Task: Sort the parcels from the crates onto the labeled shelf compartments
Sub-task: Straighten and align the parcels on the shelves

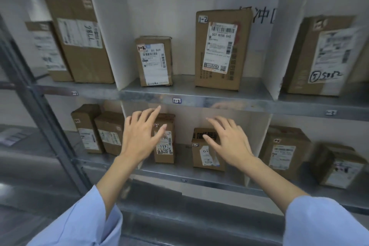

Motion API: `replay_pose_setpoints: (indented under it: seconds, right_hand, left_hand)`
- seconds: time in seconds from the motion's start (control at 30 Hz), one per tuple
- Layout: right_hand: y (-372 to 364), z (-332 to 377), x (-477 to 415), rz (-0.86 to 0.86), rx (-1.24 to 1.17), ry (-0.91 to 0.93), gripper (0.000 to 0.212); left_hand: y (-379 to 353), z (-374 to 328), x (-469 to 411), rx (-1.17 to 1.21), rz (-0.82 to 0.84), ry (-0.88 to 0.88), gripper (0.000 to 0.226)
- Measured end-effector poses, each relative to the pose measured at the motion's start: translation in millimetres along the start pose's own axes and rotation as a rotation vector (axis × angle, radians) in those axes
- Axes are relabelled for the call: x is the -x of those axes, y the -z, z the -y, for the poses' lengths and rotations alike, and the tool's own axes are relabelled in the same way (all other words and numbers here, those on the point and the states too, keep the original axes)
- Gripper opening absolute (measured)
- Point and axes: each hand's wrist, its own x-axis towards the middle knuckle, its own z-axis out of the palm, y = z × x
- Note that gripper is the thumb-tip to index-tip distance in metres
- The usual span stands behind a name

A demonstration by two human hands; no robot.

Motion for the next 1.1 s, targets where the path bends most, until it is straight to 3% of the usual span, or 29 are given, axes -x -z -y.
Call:
replay_pose_setpoints:
  seconds: [0.27, 0.5, 0.67, 1.1]
  right_hand:
    - [75, 19, -18, -0.261, 0.004, 0.061, 0.055]
    - [101, -3, -54, -0.410, 0.011, -0.137, 0.066]
    - [98, -10, -78, -0.400, 0.039, -0.259, 0.078]
    - [76, -16, -109, -0.365, 0.144, -0.346, 0.089]
  left_hand:
    - [56, 8, -46, -0.016, -0.153, -0.003, 0.068]
    - [47, 35, -93, 0.013, -0.148, 0.076, 0.072]
    - [35, 46, -119, 0.032, -0.153, 0.091, 0.086]
    - [4, 65, -156, 0.119, -0.162, 0.066, 0.104]
